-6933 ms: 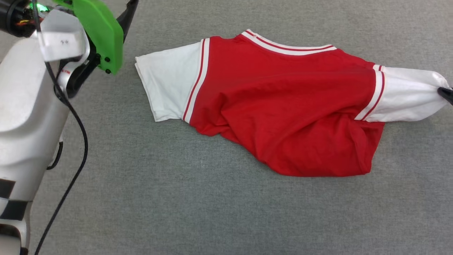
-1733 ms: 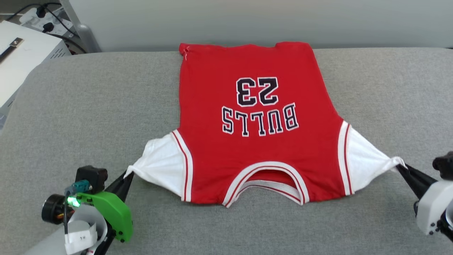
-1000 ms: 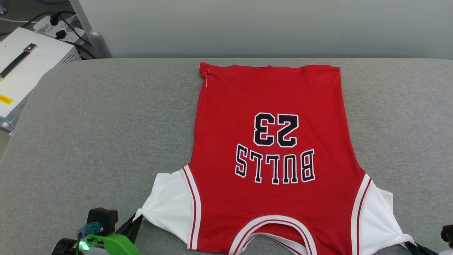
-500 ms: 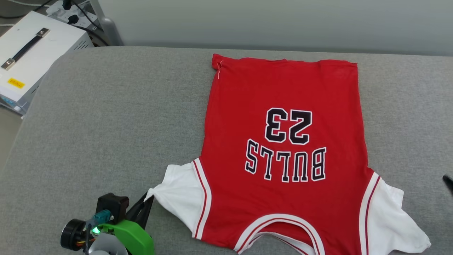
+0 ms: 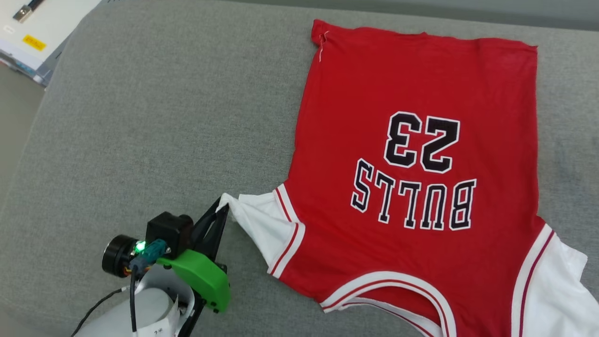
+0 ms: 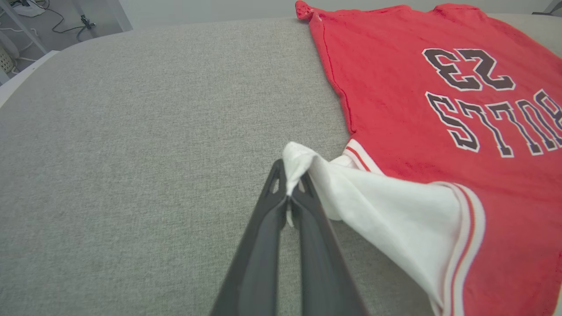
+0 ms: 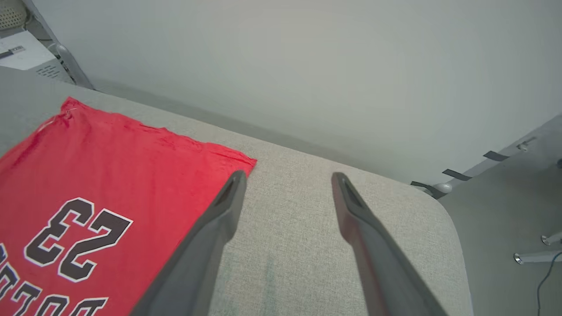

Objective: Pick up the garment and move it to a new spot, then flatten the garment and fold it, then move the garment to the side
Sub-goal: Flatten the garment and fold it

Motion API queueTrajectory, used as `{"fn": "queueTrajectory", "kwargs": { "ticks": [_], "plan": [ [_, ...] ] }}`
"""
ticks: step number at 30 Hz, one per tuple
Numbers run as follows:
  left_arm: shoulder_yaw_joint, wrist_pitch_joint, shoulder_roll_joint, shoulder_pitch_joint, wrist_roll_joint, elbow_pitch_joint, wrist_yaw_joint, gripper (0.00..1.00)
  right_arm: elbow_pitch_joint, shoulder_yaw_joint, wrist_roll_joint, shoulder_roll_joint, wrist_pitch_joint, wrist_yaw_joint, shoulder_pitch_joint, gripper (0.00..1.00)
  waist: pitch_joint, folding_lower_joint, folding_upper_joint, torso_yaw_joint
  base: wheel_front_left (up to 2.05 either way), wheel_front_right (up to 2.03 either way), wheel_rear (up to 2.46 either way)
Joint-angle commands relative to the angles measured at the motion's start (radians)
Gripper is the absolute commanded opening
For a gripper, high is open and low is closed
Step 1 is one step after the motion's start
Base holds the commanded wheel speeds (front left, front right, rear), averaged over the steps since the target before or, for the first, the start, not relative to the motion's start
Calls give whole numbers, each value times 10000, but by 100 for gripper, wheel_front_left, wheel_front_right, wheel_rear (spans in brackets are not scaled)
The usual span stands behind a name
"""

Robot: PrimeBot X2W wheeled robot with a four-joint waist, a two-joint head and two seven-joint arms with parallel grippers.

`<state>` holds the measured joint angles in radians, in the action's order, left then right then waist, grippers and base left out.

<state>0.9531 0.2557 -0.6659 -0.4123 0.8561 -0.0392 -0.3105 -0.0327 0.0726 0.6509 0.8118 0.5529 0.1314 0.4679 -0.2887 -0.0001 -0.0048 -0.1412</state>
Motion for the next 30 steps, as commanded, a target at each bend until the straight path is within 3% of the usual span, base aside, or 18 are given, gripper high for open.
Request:
{"fn": "queueTrajectory", "kwargs": {
  "ticks": [1,9,14,22,30],
  "plan": [
    [-114,55,144,-247,-200,31,80,0,241,-232,-4,63,551,-7,656,100,-997,1,48,-645,0,0,0],
    [-719,59,798,-656,-1053,151,383,0,1914,-1311,-99,-231,4305,-7,4453,100,-2504,1,48,-1143,0,0,0],
    [-1035,59,1137,-857,-1633,198,624,0,2981,-1492,-669,-611,5899,-7,6022,100,-3221,1,48,-1439,0,0,0],
    [-1507,60,1671,-906,-2233,280,1029,0,4155,-1270,-1468,-953,6696,-7,6877,100,-3996,1,48,-1925,0,0,0],
    [-1841,60,2074,-827,-2619,52,1392,0,4746,-1403,-1388,-973,6712,-7,5894,100,-4152,1,48,-2075,0,0,0]
  ]
}}
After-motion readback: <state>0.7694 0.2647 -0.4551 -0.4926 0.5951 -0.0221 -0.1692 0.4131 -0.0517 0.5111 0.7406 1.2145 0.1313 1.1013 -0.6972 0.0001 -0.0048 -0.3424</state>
